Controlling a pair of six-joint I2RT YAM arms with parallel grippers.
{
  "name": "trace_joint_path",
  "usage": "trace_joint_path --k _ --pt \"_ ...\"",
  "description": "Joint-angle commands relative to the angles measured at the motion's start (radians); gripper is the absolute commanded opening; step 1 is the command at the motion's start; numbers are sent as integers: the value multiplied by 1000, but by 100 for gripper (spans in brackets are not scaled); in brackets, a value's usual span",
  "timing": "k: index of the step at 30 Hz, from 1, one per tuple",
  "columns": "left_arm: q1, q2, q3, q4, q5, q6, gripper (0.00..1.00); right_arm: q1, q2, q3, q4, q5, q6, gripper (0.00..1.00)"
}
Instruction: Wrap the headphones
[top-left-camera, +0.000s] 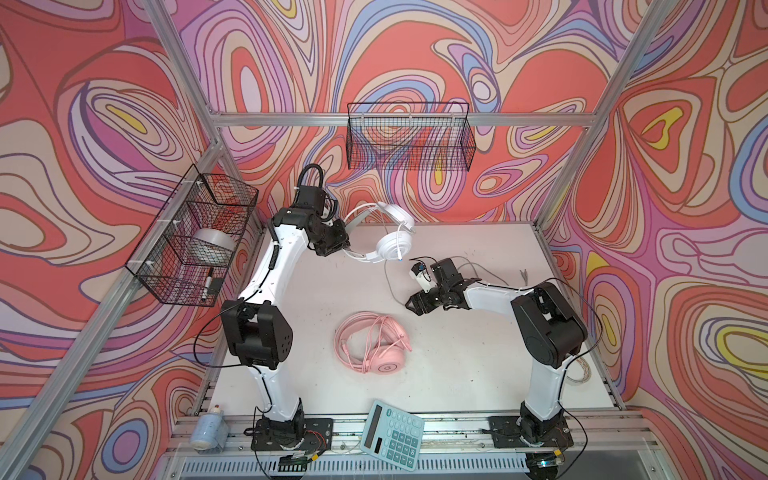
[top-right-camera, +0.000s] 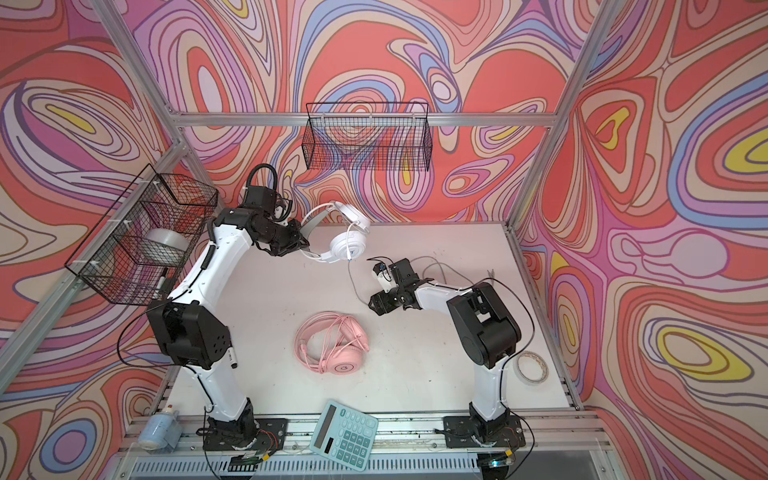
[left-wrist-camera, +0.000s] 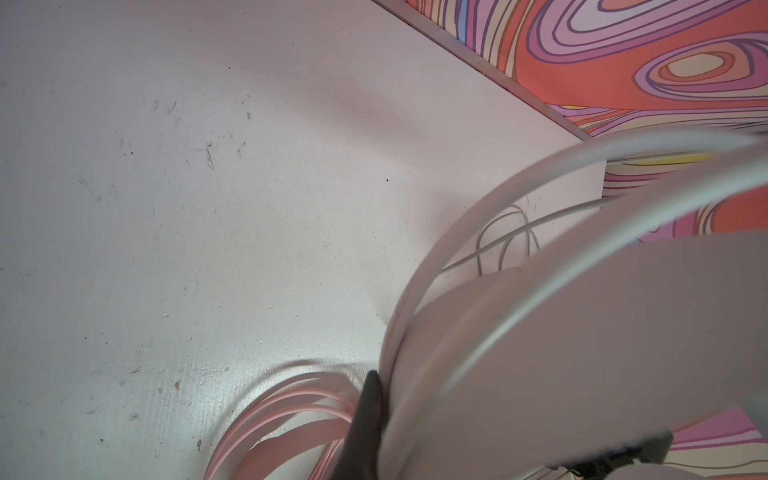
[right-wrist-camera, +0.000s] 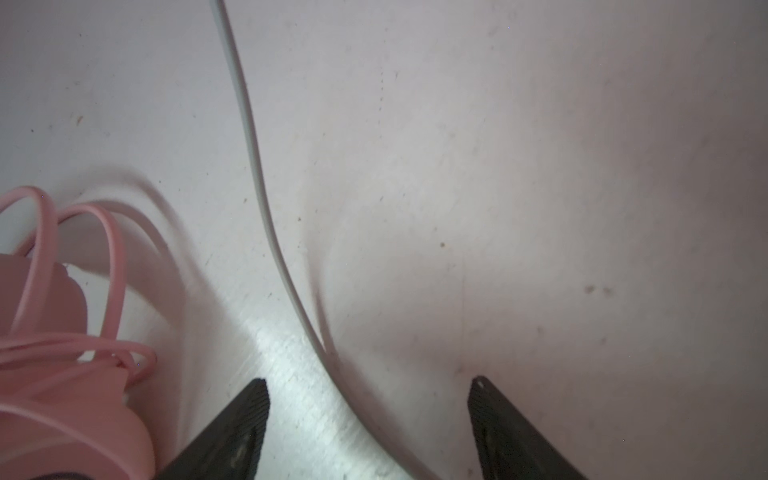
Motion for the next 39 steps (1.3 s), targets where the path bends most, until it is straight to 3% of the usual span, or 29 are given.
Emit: trace_joint_path --k 1,5,14,34,39 --pt "2 -2 47 -2 50 -25 0 8 56 60 -24 -36 -39 76" --pt "3 8 81 -16 46 -28 0 30 82 89 -32 -59 -67 73" --pt "2 28 120 -13 65 -46 0 31 90 7 228 -211 110 71" --pt "2 20 115 -24 74 -39 0 31 264 215 209 -211 93 68" --pt "2 21 121 -21 72 -42 0 38 286 228 201 -265 102 61"
